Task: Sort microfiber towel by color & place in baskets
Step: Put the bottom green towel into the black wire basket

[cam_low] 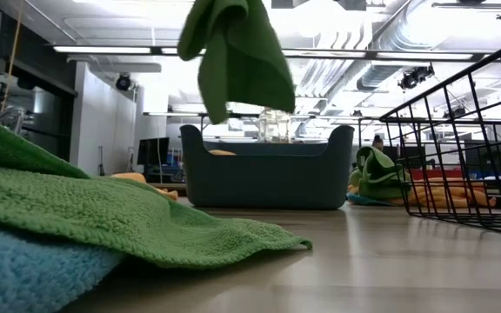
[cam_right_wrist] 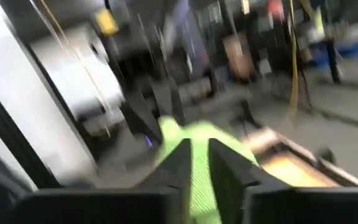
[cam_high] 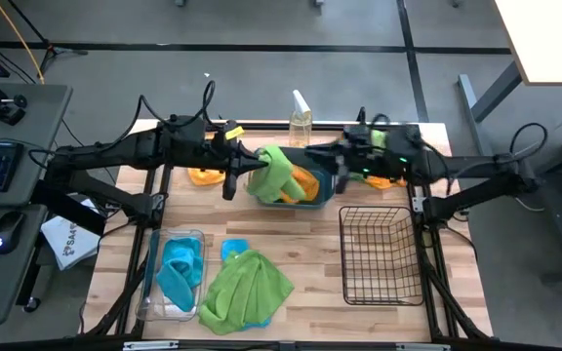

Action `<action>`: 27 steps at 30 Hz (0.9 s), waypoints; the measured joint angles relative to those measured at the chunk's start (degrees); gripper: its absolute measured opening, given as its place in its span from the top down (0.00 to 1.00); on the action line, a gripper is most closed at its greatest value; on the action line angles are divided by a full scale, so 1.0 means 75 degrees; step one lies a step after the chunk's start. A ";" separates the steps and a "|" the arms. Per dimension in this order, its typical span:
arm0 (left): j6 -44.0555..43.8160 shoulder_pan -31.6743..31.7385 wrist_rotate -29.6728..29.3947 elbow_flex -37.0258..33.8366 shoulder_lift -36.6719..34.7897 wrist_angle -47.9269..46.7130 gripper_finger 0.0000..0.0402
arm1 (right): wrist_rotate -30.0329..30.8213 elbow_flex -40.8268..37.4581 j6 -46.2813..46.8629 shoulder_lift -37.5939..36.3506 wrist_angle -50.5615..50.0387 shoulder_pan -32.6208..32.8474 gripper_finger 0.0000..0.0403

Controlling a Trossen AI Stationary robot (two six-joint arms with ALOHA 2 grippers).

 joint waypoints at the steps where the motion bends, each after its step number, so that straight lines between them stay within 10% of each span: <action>1: 0.0000 -0.0002 0.0002 0.0000 -0.0046 -0.0059 1.00 | -0.0013 0.0538 -0.0129 0.0245 -0.0848 -0.0001 0.83; 13: 0.0361 0.0010 -0.0622 0.0002 -0.0250 -0.0142 1.00 | 0.1139 0.4688 -0.2218 0.2855 -0.4939 0.0447 0.25; 27: 0.0743 0.0010 -0.0799 0.0002 -0.0250 0.0543 1.00 | 0.1533 0.5414 -0.2009 0.4071 -0.5100 0.0395 0.26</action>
